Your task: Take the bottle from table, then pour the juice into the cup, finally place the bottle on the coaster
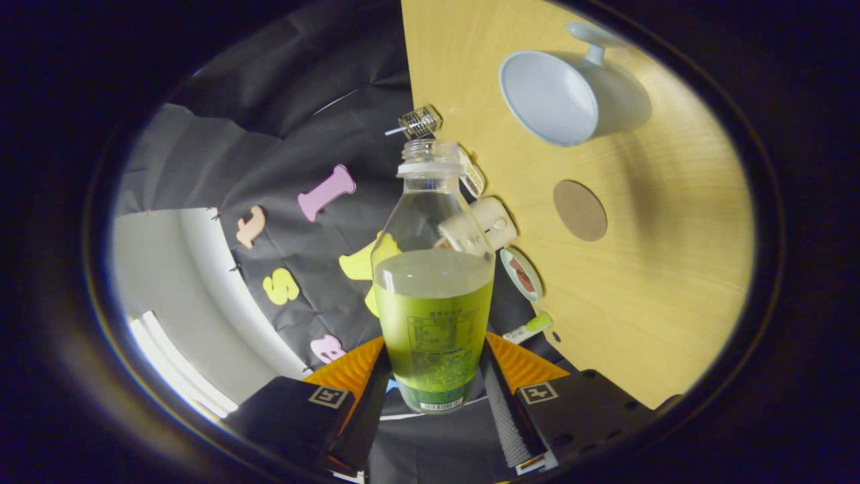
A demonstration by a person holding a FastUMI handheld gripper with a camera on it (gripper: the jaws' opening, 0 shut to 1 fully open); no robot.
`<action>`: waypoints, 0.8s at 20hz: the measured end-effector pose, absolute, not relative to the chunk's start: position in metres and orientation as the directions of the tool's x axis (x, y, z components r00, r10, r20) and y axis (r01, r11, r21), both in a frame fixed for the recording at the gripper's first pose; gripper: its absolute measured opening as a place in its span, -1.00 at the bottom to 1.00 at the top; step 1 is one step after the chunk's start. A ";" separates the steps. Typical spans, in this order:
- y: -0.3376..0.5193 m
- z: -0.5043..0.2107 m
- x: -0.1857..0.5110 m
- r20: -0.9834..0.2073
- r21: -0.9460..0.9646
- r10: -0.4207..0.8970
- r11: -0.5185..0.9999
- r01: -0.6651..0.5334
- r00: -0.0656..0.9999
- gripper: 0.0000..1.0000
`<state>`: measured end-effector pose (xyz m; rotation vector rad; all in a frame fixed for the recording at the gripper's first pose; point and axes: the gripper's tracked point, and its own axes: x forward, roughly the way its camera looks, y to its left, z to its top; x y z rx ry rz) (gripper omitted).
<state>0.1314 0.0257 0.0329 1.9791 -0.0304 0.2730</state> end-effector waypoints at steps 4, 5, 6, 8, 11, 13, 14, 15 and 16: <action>0.049 -0.017 0.127 0.037 0.999 0.174 -0.041 -0.031 0.984 0.54; 0.049 -0.024 0.122 0.015 0.998 0.175 0.063 -0.026 0.984 0.54; 0.048 -0.029 0.117 -0.006 0.986 0.169 0.163 -0.022 0.986 0.54; 0.050 -0.035 0.113 -0.036 0.935 0.155 0.353 -0.021 0.987 0.55; 0.044 -0.034 0.106 -0.053 0.807 0.116 0.590 -0.026 0.992 0.55; 0.032 -0.028 0.102 -0.055 0.689 0.078 0.724 -0.019 0.995 0.55; 0.027 -0.020 0.102 -0.053 0.614 0.054 0.789 -0.010 0.997 0.56; 0.021 -0.013 0.102 -0.051 0.541 0.029 0.841 0.003 0.998 0.55; 0.016 -0.008 0.105 -0.052 0.478 0.010 0.878 0.016 0.999 0.56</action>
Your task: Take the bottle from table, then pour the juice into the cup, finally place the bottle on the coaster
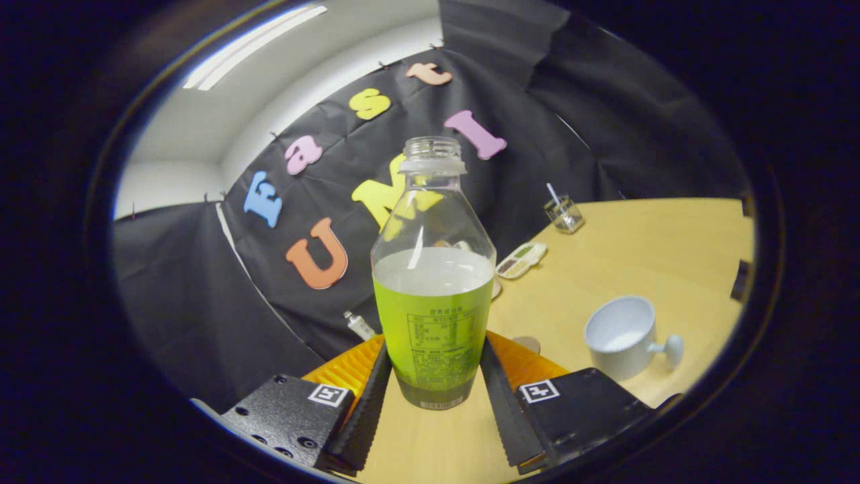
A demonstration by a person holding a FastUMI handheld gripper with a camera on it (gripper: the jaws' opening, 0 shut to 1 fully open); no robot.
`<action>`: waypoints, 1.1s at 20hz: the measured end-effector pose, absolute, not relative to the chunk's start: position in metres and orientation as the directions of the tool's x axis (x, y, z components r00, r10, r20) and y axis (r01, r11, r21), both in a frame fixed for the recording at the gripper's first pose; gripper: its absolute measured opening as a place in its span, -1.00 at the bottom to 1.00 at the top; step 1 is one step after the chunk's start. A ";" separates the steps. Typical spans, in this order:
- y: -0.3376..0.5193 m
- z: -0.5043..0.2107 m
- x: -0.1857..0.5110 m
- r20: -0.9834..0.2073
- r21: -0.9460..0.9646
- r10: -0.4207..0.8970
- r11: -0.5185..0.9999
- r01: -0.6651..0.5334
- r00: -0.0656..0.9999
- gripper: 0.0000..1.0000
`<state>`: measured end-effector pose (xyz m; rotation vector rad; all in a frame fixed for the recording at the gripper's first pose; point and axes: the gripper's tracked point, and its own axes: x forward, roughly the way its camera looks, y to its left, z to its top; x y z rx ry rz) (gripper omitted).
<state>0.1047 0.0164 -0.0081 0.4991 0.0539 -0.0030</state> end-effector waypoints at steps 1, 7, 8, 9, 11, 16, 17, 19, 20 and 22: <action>0.010 -0.004 0.109 -0.059 0.414 -0.014 0.910 0.037 0.998 0.56; -0.002 0.002 0.160 -0.084 0.224 -0.104 0.967 0.120 0.991 0.57; -0.004 -0.007 0.171 -0.107 0.194 -0.120 0.971 0.139 0.987 0.57; -0.006 -0.013 0.182 -0.123 0.160 -0.131 0.976 0.150 0.984 0.57; -0.008 -0.026 0.201 -0.160 0.091 -0.149 0.982 0.165 0.976 0.58; -0.013 -0.066 0.242 -0.239 -0.004 -0.158 0.987 0.162 0.958 0.58; -0.013 -0.074 0.247 -0.256 -0.012 -0.153 0.988 0.155 0.954 0.58; -0.012 -0.086 0.255 -0.281 -0.021 -0.144 0.989 0.144 0.949 0.59; -0.011 -0.091 0.257 -0.294 -0.027 -0.143 0.990 0.141 0.945 0.59; -0.014 -0.102 0.259 -0.317 -0.037 -0.147 0.989 0.143 0.937 0.60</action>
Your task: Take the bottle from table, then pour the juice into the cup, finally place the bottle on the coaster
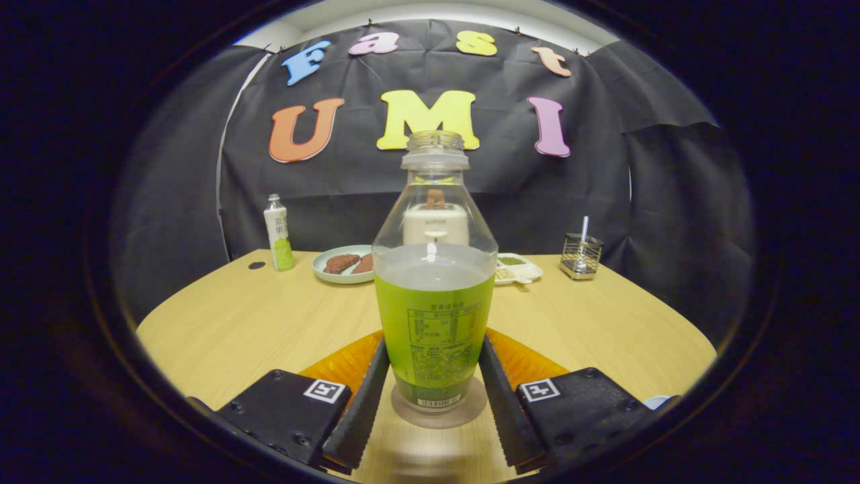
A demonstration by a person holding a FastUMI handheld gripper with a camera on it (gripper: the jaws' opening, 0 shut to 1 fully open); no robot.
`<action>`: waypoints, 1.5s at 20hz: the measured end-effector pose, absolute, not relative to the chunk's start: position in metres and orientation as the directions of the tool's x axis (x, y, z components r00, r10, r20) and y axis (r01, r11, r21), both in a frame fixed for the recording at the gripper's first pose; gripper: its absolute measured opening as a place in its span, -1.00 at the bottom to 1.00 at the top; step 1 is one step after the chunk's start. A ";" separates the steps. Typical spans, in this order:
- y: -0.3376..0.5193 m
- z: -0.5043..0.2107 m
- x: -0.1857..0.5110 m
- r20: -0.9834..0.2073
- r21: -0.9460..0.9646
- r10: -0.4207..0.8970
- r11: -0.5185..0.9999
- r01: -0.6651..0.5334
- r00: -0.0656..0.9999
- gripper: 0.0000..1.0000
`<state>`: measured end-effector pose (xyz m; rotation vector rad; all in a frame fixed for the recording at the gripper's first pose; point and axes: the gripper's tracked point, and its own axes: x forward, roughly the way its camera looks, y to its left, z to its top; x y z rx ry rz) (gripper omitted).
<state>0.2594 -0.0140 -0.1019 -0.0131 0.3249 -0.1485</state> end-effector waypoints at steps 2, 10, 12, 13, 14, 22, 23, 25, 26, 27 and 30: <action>-0.016 -0.106 0.261 -0.325 -0.035 -0.142 0.990 0.138 0.935 0.61; -0.022 -0.111 0.264 -0.334 -0.030 -0.142 0.990 0.140 0.932 0.65; -0.021 -0.112 0.261 -0.345 -0.045 -0.143 0.990 0.136 0.928 0.74; -0.021 -0.110 0.260 -0.345 -0.051 -0.140 0.990 0.131 0.928 0.82; -0.021 -0.107 0.260 -0.345 -0.055 -0.141 0.990 0.130 0.928 0.88; -0.012 -0.074 0.221 -0.252 -0.077 -0.083 0.995 0.065 0.964 0.95; -0.010 -0.065 0.212 -0.222 -0.071 -0.068 0.996 0.053 0.973 0.95; -0.014 -0.047 0.186 -0.177 -0.076 -0.082 0.995 0.070 0.981 0.98; -0.013 -0.039 0.172 -0.159 -0.075 -0.085 0.994 0.074 0.984 1.00; -0.011 -0.030 0.159 -0.144 -0.070 -0.085 0.995 0.076 0.986 1.00; -0.007 -0.004 0.117 -0.098 -0.046 -0.087 0.995 0.083 0.991 1.00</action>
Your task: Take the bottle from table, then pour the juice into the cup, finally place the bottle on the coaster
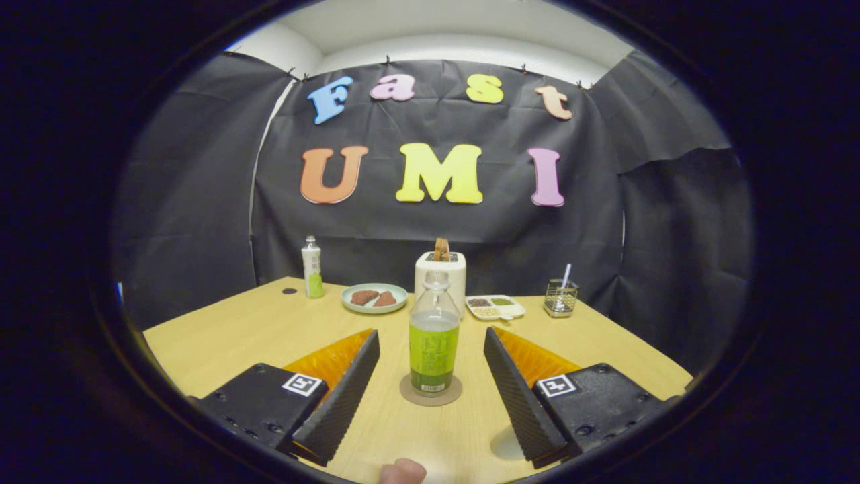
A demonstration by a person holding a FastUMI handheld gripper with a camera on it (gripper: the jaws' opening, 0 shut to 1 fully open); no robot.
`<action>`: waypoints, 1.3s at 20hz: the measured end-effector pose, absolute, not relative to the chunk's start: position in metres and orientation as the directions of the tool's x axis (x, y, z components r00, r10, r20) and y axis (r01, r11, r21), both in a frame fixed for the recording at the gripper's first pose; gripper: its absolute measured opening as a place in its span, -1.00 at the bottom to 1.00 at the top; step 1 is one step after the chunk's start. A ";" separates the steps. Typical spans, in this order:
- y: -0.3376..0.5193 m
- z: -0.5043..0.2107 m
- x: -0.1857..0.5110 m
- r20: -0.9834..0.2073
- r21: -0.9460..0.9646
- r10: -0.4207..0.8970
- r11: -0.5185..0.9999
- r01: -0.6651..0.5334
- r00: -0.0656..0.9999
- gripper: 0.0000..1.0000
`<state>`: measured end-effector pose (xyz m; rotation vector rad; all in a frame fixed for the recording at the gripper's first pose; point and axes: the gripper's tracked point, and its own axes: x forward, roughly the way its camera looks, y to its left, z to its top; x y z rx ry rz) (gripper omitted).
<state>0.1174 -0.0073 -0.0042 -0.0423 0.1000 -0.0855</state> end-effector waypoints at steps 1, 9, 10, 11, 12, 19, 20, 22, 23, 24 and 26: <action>-0.004 0.004 0.105 -0.079 -0.041 -0.082 0.996 0.079 0.993 1.00; 0.032 0.028 0.030 -0.021 -0.021 -0.038 0.999 0.038 0.999 1.00; 0.037 0.026 0.023 -0.018 -0.020 -0.029 0.999 0.028 0.999 1.00; 0.044 0.026 0.018 -0.011 -0.020 -0.015 1.000 0.015 1.000 1.00; 0.047 0.025 0.012 -0.010 -0.025 -0.010 1.000 0.010 1.000 1.00; 0.048 0.020 0.000 0.000 0.002 -0.004 1.000 0.004 1.000 1.00; 0.045 0.020 -0.001 -0.004 0.005 -0.012 1.000 0.012 1.000 1.00; 0.043 0.018 -0.001 -0.010 0.015 -0.016 1.000 0.017 1.000 1.00; 0.043 0.017 -0.001 -0.010 0.021 -0.014 1.000 0.015 1.000 1.00; 0.043 0.018 -0.001 -0.010 0.022 -0.015 1.000 0.015 1.000 1.00; 0.042 0.018 -0.003 -0.005 0.014 -0.016 1.000 0.016 1.000 1.00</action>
